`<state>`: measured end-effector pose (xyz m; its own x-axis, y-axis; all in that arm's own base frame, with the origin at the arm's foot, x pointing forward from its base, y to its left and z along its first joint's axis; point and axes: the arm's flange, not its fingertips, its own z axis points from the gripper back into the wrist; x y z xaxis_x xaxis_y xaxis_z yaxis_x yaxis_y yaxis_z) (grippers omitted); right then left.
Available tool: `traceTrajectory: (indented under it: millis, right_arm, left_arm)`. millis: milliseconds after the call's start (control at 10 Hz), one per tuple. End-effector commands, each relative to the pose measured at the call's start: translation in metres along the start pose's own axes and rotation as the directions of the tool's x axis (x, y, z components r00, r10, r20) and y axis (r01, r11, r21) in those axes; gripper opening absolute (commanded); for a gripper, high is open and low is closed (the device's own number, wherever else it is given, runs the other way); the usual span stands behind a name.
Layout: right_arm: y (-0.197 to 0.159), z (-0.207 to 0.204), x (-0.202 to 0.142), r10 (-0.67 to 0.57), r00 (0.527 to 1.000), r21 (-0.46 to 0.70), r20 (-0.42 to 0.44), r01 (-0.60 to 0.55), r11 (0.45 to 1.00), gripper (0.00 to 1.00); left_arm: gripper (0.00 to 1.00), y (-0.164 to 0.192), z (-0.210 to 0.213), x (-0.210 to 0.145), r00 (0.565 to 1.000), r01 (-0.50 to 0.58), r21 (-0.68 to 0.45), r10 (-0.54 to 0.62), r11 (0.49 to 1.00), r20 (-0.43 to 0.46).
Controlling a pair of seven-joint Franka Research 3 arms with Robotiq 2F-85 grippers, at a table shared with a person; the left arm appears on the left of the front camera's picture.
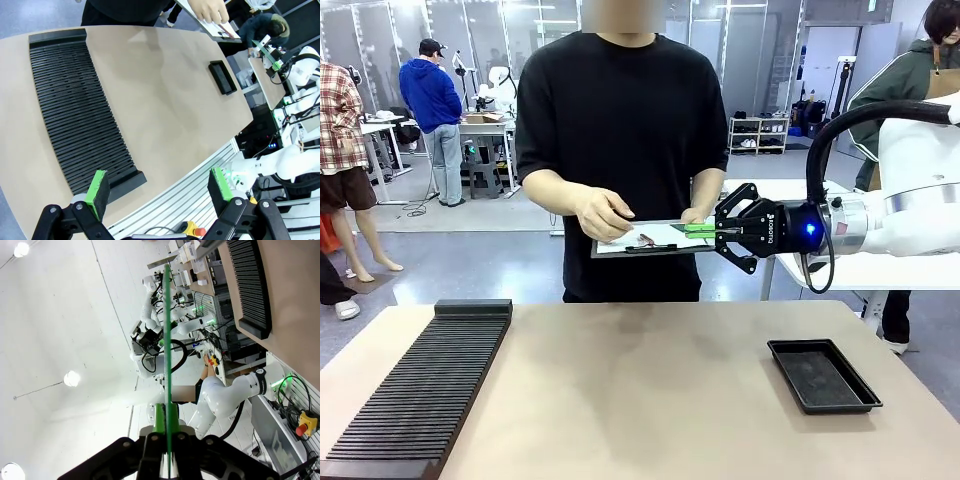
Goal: Inspect the PCB.
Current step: Place the Blank PCB in the ESD tray.
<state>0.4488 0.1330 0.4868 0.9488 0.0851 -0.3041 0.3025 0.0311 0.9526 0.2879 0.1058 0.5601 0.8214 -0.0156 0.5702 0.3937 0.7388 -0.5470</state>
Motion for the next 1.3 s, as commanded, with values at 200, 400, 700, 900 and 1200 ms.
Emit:
traceTrajectory:
  millis: [200, 400, 700, 900, 1200]
  right_arm:
    - [0.001, -0.001, -0.001, 0.003, 1.0, -0.003, -0.002, -0.003, 1.0, 0.0]
    - [0.001, -0.001, -0.001, 0.003, 1.0, -0.003, -0.002, -0.003, 1.0, 0.0]
    - [0.004, 0.014, 0.006, 0.029, 1.0, -0.137, 0.001, -0.029, 0.99, 0.03]
    - [-0.003, 0.03, 0.006, 0.108, 0.989, -0.356, 0.101, -0.066, 0.932, 0.03]
    - [-0.012, 0.059, -0.009, 0.278, 0.951, -0.653, 0.138, -0.124, 0.747, 0.03]
  left_arm:
    - [1.0, -0.001, 0.0, 0.0, 1.0, 0.007, 0.009, -0.006, 1.0, -0.007]
    - [1.0, -0.001, 0.0, 0.0, 1.0, 0.007, 0.009, -0.006, 1.0, -0.007]
    - [1.0, -0.001, 0.0, 0.0, 1.0, 0.007, 0.009, -0.006, 1.0, -0.007]
    - [1.0, -0.001, 0.0, 0.0, 1.0, 0.007, 0.009, -0.006, 1.0, -0.007]
    - [1.0, -0.001, 0.0, 0.0, 1.0, 0.007, 0.009, -0.006, 1.0, -0.007]
